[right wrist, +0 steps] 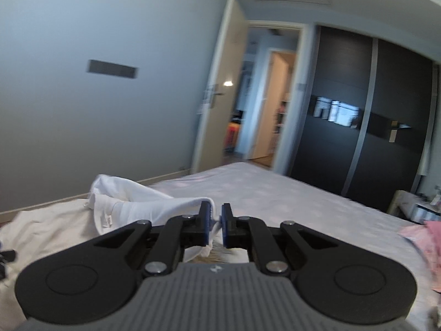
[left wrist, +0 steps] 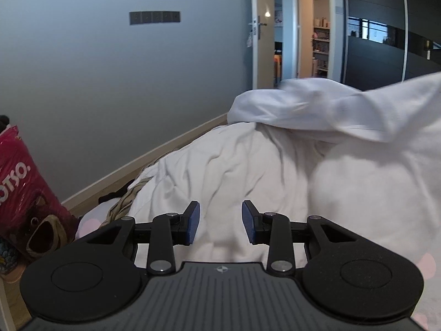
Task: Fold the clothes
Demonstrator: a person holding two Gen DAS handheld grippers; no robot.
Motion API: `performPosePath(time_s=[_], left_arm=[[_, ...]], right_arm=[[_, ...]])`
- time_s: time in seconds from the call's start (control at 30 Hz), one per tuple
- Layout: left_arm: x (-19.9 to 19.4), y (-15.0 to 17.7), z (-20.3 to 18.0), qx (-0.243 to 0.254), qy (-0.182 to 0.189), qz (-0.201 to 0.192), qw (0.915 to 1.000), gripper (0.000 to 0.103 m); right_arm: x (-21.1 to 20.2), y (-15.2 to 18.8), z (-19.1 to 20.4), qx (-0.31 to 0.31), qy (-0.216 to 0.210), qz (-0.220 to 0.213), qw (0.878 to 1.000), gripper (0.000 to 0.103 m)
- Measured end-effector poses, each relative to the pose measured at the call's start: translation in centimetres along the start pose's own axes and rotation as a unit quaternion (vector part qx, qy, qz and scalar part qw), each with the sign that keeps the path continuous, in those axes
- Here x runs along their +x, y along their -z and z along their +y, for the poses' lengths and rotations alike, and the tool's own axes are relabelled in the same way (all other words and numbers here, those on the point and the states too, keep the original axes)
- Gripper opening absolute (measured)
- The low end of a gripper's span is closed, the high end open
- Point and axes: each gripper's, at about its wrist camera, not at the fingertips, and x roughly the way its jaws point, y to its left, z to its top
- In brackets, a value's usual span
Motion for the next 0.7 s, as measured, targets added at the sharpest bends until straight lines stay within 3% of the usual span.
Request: performPosePath(time_s=[0.17,0.43,0.57,0.63,0.7], left_arm=[[-0.5,0.0,-1.4,0.029,0.024,-0.005,0.9993,0.032],[-1.2,0.5,-5.7,0.113,0.085,-0.003,0.9899,0.032],[-1.3,0.8,-9.1,0.167,0.134,0.001,0.9768,0.032],[-1.4,1.1,-11.2,0.196,0.164,0.007,0.9668,0.032],[-1.6,1.6,-13.6,0.234,0.190,0.007,0.9533,0.039]], right_arm=[[-3.2,4.0,-5.9,0.011,0.071,0.029,0.997,0.009],[-5.9,12.8,-12.3,0.013,0.165,0.131,0.977,0.009],[-7.3,15.0,-15.4,0.033,0.214,0.166,0.962,0.009],[-8.2,16.2,-17.4,0.026,0.236,0.179,0.955,0.009],[-9.1,17.0,-18.9,0.022,0.252,0.197,0.947,0.009]])
